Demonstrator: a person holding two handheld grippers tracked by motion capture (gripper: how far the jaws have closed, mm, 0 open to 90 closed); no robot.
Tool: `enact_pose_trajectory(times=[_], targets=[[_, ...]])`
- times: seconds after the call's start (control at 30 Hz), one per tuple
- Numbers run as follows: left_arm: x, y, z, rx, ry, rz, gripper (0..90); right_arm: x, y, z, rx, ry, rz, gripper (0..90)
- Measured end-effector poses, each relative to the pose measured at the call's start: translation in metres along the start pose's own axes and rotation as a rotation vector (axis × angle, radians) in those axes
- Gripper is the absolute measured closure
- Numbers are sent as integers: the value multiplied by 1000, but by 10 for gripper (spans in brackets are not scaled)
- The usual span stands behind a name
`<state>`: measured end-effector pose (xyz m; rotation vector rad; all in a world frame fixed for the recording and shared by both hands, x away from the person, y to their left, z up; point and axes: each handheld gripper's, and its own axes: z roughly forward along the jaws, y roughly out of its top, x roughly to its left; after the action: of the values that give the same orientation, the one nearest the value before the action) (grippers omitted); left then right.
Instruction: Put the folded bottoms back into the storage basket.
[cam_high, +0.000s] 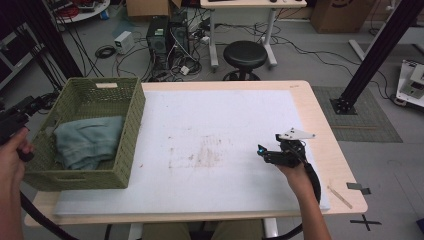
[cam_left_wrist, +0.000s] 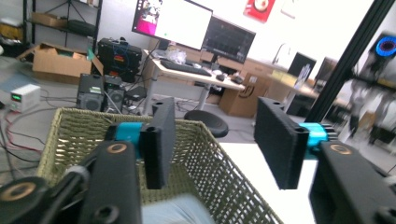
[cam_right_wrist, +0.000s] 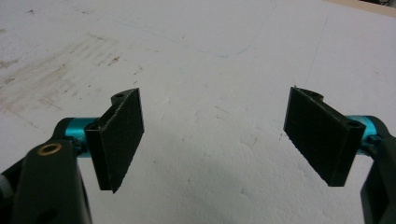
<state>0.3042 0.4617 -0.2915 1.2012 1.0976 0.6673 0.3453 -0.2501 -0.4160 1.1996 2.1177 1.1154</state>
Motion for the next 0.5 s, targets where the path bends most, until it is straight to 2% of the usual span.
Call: enact_pose_trajectory(times=[0.07,0.2,0.3,0.5], targets=[[-6,2,2,1,13,30,408,0,0,1,2,-1,2,204],[-19,1,8,5,9,74,299,3,0,2,4,5,-2,204],[-29,-3,14,13,-7,120,298,3,-1,3,1,6,-2,204],[-45,-15,31,46,-46,154,275,2,0,4,-1,7,1,204]])
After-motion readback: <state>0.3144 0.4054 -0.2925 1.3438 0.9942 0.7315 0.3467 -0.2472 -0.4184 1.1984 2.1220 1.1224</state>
